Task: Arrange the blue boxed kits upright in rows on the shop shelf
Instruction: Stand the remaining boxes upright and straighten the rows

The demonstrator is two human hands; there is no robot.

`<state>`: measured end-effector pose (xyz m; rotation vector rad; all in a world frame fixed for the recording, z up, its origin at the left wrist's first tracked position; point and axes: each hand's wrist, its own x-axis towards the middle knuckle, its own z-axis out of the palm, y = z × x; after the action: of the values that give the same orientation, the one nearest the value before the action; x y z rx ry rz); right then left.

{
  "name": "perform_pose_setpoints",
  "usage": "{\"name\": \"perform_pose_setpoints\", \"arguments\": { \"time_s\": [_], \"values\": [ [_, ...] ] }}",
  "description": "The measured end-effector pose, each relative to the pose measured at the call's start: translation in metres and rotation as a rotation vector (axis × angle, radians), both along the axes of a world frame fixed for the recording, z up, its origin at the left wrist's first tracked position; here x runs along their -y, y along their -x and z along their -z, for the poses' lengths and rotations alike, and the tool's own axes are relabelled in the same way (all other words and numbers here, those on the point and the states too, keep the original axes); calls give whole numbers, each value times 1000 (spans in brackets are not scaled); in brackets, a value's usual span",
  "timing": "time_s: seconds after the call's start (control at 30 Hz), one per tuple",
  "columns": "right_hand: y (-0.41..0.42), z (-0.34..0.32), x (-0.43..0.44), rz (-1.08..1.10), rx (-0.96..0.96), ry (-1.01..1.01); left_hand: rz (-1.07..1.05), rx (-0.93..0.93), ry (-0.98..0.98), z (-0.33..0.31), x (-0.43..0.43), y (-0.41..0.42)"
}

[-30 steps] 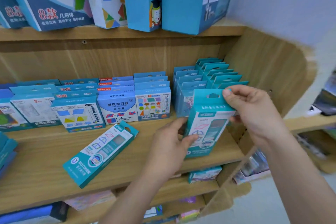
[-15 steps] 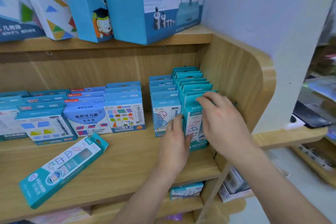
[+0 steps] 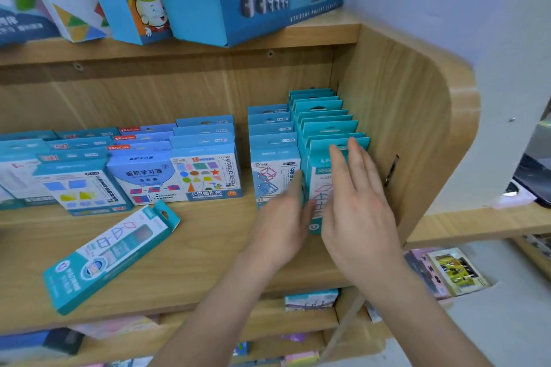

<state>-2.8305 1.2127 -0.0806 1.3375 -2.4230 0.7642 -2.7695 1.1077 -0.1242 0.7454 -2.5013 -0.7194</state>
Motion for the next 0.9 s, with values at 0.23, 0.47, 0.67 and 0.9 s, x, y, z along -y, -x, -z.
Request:
{"name": "perform_pose_setpoints", "arguments": {
  "time_s": [0.23, 0.47, 0.67, 0.9],
  "values": [
    [-8, 38, -15, -91, 112, 298, 1, -533, -187, -51, 18, 1],
    [-10, 62, -14, -102, 183, 221, -65, -489, -211, -61, 25, 25],
    [-10, 69, -13, -129, 301, 269, -134, -477, -160, -59, 24, 30],
    [-11, 77, -15, -167, 387, 307, -152, -499, -293, -62, 20, 28]
  ]
}}
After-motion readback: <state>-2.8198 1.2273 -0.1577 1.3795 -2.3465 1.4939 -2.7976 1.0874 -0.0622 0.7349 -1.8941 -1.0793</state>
